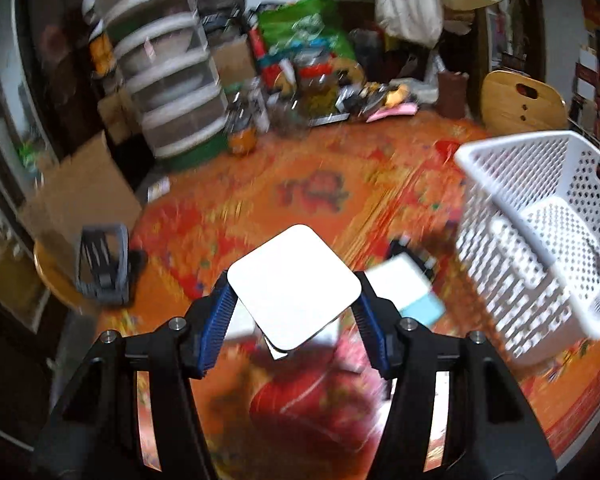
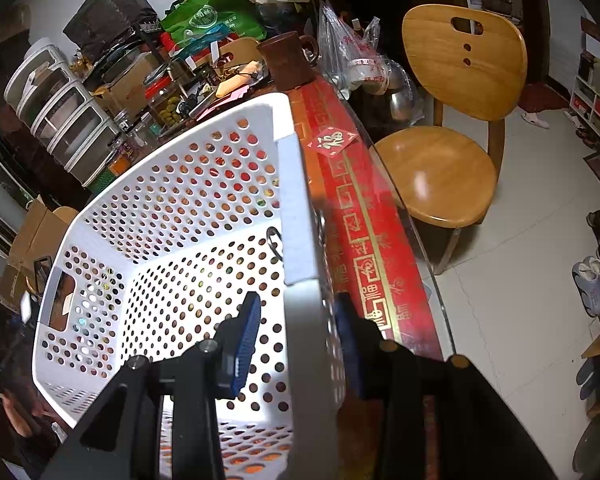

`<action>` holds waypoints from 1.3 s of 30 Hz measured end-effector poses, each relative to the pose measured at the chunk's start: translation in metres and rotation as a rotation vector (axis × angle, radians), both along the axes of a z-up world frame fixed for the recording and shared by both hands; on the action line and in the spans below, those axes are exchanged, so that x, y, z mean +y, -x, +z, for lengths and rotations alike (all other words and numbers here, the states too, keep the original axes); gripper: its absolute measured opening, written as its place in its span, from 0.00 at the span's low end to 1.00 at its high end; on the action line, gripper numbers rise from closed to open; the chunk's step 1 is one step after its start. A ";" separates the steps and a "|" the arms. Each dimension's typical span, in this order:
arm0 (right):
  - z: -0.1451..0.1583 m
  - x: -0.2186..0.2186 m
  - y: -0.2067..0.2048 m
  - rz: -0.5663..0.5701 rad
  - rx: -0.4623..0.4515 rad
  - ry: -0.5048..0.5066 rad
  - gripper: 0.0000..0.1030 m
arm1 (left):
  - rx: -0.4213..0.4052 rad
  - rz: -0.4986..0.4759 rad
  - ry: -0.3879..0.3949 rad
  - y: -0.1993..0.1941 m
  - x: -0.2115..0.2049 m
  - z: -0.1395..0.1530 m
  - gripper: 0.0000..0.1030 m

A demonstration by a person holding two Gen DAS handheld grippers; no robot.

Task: Organize rigid objects
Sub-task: 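Carry the white charger into the basket and open the left tool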

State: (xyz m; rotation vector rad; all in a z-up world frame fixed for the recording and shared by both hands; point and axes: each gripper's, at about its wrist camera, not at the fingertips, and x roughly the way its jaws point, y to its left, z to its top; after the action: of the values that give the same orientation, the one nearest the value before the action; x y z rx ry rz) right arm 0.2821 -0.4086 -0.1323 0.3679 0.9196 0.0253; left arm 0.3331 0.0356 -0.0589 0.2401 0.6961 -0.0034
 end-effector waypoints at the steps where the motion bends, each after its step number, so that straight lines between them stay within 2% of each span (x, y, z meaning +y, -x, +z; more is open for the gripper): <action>1: 0.000 0.000 0.000 -0.001 0.000 0.000 0.36 | -0.007 -0.015 -0.005 -0.002 -0.009 0.007 0.53; 6: 0.000 -0.001 0.000 -0.005 -0.001 -0.003 0.36 | -0.049 -0.123 -0.037 -0.013 -0.071 0.040 0.53; 8: 0.000 -0.002 0.000 -0.004 -0.001 -0.003 0.36 | -0.041 -0.166 -0.049 -0.017 -0.098 0.046 0.53; 12: 0.000 -0.002 -0.001 -0.004 0.000 -0.010 0.36 | 0.002 -0.268 -0.075 -0.029 -0.152 0.047 0.53; 16: 0.001 -0.002 -0.001 -0.004 0.005 -0.010 0.33 | 0.049 -0.326 -0.107 -0.034 -0.189 0.036 0.53; 21: 0.001 -0.002 -0.001 -0.006 0.005 -0.008 0.32 | 0.088 -0.348 -0.120 -0.033 -0.205 0.015 0.53; 26: 0.002 -0.003 -0.002 -0.007 0.005 -0.008 0.31 | 0.119 -0.353 -0.121 -0.041 -0.205 0.003 0.53; 36: 0.002 -0.006 -0.006 -0.012 0.008 -0.006 0.21 | 0.183 -0.412 -0.138 -0.045 -0.216 -0.010 0.54; 37: 0.002 -0.006 -0.006 -0.013 0.008 -0.006 0.20 | 0.187 -0.425 -0.139 -0.044 -0.218 -0.012 0.56; 39: 0.002 -0.006 -0.006 -0.016 0.010 -0.003 0.20 | 0.151 -0.426 -0.155 -0.039 -0.219 -0.009 0.71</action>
State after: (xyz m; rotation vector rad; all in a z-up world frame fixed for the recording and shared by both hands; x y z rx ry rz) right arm 0.2885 -0.4145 -0.1302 0.3787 0.9266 0.0107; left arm 0.3721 -0.1837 -0.0675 0.5379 0.7849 -0.3789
